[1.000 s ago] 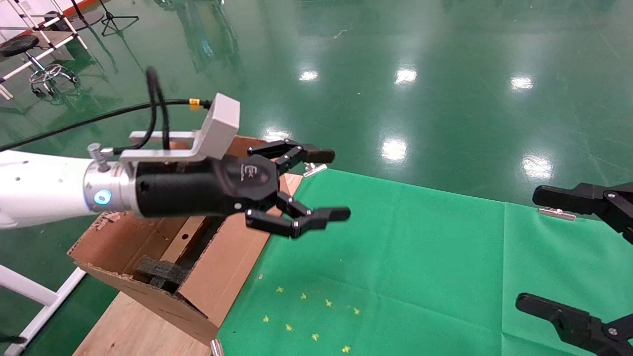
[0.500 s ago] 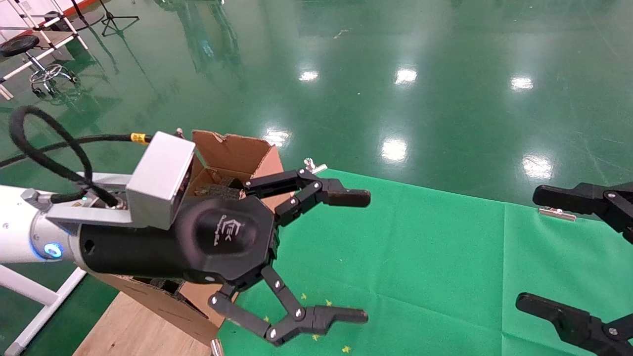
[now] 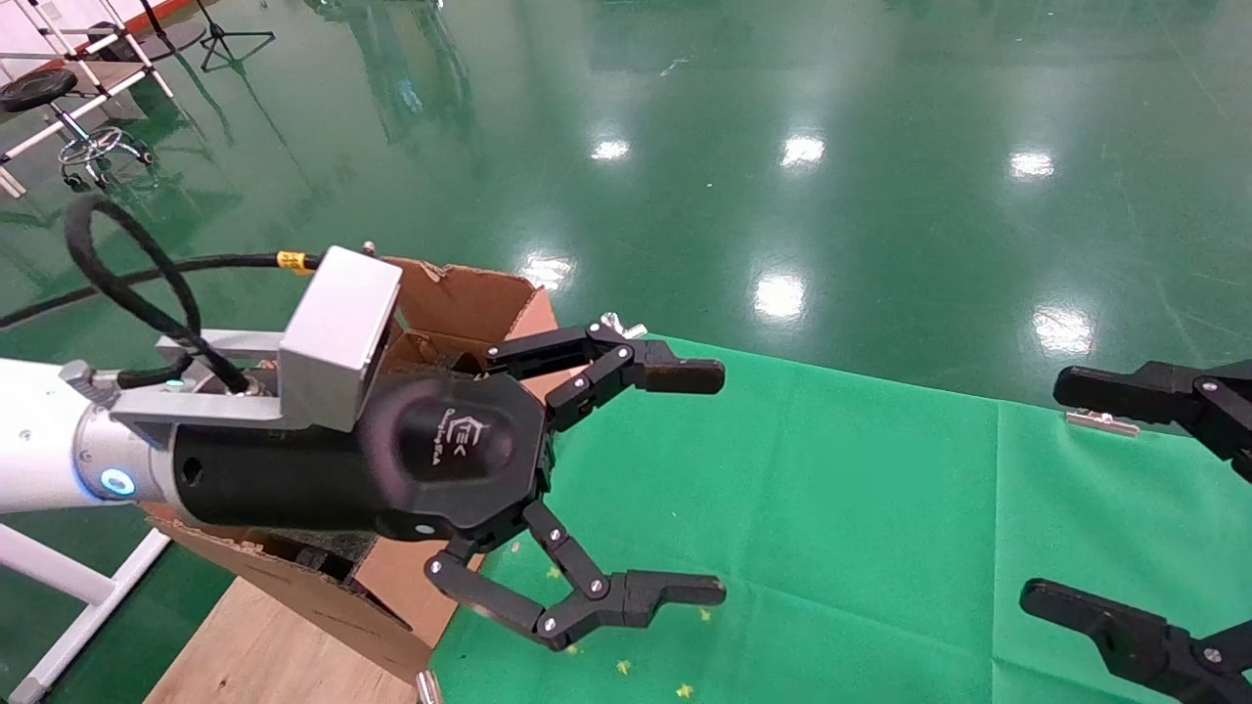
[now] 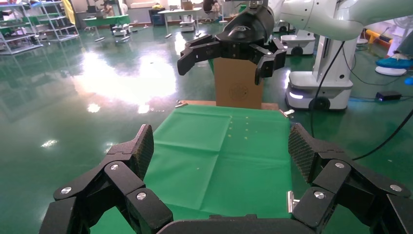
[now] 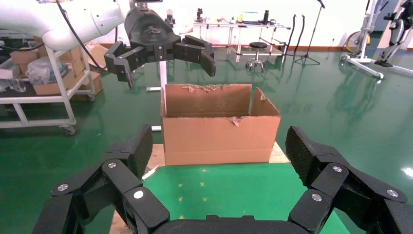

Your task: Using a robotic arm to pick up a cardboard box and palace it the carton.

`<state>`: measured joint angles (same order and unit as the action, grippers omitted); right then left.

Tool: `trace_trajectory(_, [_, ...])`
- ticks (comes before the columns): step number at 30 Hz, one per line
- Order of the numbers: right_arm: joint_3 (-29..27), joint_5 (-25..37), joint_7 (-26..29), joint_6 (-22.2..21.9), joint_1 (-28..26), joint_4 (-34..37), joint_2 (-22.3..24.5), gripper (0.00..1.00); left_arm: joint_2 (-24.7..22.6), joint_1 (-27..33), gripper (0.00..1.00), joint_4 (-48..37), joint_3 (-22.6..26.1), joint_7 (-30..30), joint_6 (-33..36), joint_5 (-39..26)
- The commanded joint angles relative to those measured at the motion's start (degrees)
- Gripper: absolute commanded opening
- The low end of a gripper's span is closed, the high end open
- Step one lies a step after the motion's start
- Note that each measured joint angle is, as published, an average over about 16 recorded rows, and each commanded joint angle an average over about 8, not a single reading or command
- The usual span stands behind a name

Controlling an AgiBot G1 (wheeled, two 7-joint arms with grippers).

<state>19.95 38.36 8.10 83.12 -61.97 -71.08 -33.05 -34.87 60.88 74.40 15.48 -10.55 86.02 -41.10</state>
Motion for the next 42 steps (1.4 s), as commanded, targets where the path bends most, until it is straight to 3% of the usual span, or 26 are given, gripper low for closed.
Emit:
trace_trajectory(1, [0.00,0.00,0.00,0.00,0.00,0.00,0.00,1.00,-0.03,0.14,1.00,-0.18,0.11,-0.05,-0.07,-0.16])
trace_trajectory(42, [0.00,0.00,0.00,0.01,0.00,0.00,0.00,1.00,-0.15,0.70,1.00,-0.90,0.58,-0.23,-0.37,-0.80])
